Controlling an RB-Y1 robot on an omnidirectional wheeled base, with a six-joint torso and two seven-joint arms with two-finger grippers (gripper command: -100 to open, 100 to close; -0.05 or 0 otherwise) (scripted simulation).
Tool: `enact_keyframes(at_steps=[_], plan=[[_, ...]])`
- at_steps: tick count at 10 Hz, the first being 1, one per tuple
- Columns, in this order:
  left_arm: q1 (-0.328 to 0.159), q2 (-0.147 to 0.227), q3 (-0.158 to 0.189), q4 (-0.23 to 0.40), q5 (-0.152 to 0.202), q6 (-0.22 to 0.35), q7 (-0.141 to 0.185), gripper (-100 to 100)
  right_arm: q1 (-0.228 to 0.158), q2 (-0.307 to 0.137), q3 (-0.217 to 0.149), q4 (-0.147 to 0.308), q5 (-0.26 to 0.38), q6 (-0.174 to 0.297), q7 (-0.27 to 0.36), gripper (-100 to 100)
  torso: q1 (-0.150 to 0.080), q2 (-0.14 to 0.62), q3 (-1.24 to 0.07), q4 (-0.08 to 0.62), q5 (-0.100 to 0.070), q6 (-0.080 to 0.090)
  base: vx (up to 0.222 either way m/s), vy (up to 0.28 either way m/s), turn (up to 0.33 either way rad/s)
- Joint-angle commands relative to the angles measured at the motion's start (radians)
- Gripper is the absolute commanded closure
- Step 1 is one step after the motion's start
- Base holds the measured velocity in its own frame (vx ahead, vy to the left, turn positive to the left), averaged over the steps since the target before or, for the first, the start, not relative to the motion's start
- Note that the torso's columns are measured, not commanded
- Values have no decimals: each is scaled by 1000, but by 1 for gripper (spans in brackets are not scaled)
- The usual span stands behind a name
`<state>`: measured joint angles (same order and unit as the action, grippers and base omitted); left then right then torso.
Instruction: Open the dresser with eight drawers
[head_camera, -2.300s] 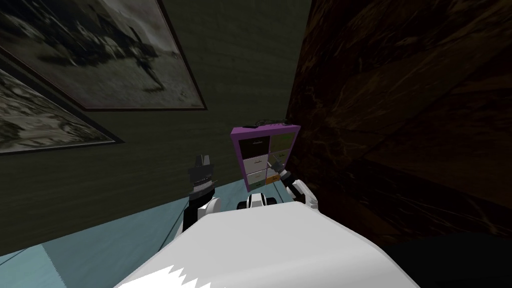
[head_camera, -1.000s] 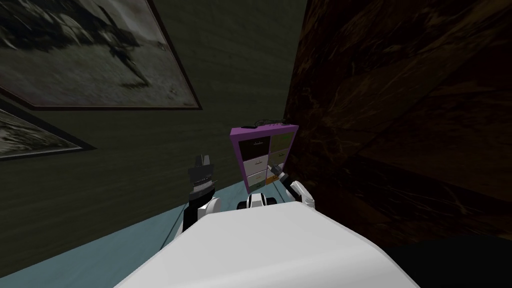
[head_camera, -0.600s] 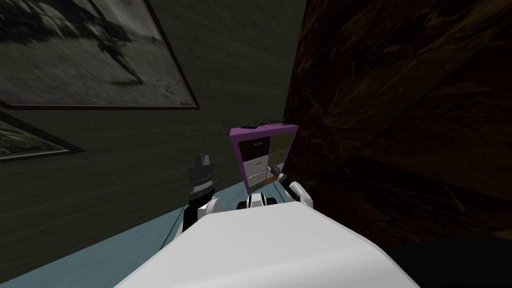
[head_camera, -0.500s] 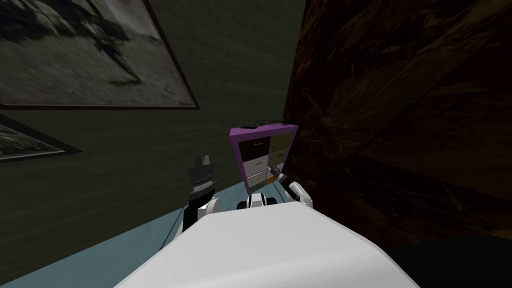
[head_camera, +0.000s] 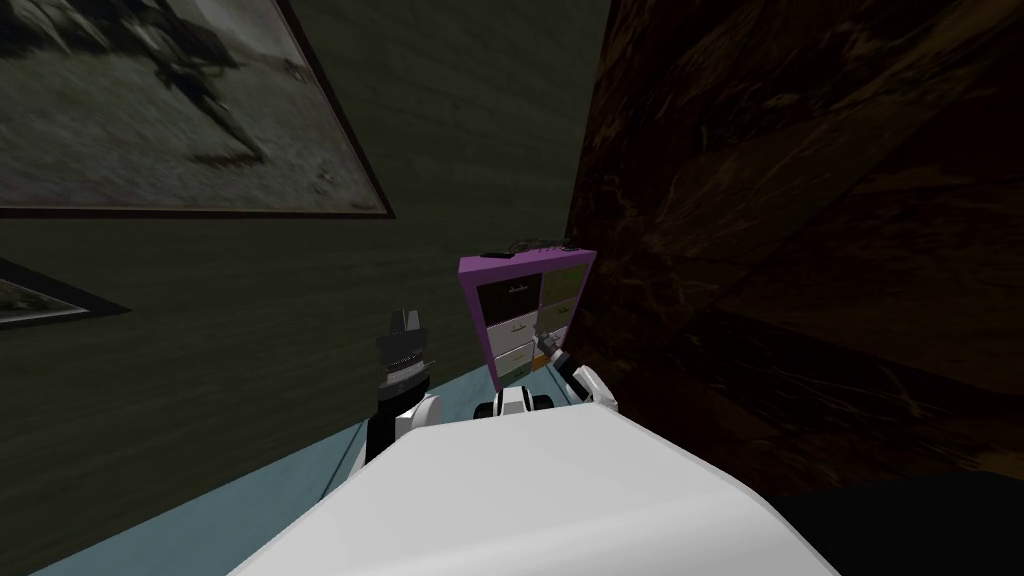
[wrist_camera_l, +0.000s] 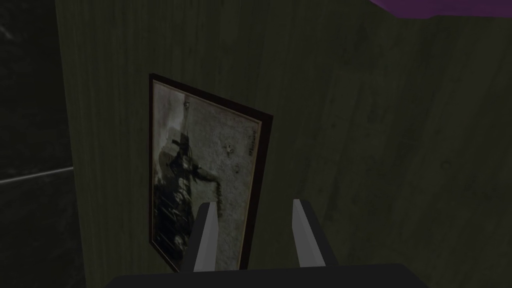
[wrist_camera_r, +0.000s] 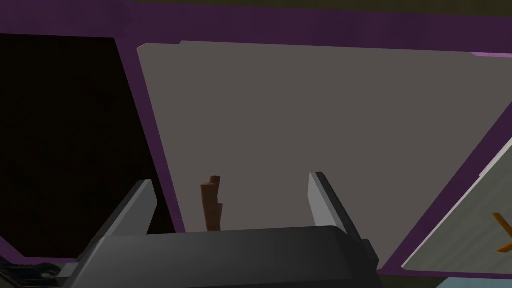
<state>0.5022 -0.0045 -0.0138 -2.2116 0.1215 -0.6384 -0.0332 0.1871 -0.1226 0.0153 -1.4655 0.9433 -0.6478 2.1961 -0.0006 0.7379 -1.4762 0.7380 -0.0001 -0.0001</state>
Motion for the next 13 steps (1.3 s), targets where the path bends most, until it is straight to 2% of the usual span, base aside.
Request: enact_keyframes(at_steps=[1,4,5,6,7,8,9,10,11,12,13], plan=[[0,0,0,0,0,0,0,0,-4,54,1,24,14,-7,61,-100,0,1,0,0,0,0,24,19,-45],[0,0,0,0,0,0,0,0,-8,150,0,44,23,-14,104,-100,1,0,0,0,0,0,20,15,-22],[0,0,0,0,0,0,0,0,-8,169,0,46,24,-15,108,-100,0,0,0,0,0,0,13,10,-10],[0,0,0,0,0,0,0,0,-11,156,2,45,24,-10,103,-100,0,0,0,0,0,0,5,6,0],[0,0,0,0,0,0,0,0,-26,161,9,35,34,20,91,-100,0,1,1,0,0,0,40,12,66],[0,0,0,0,0,0,0,0,-30,161,11,31,36,29,87,-100,1,-1,-1,0,0,0,59,20,49],[0,0,0,0,0,0,0,0,-27,160,7,38,32,16,93,-100,1,-2,-1,-1,0,0,24,10,2],[0,0,0,0,0,0,0,0,-12,158,2,46,25,-11,105,100,0,0,0,0,0,0,-37,-17,-93],[0,0,0,0,0,0,0,0,-18,158,5,40,28,5,96,100,-1,2,1,0,-1,0,-13,-14,-34],[0,0,0,0,0,0,0,0,-1,163,35,8,19,27,108,100,-1,-4,-1,-7,-2,-1,-97,-75,26],[0,0,0,0,0,0,0,0,5,164,43,3,18,34,110,100,-2,-4,-1,-9,-3,-2,-161,-103,43]])
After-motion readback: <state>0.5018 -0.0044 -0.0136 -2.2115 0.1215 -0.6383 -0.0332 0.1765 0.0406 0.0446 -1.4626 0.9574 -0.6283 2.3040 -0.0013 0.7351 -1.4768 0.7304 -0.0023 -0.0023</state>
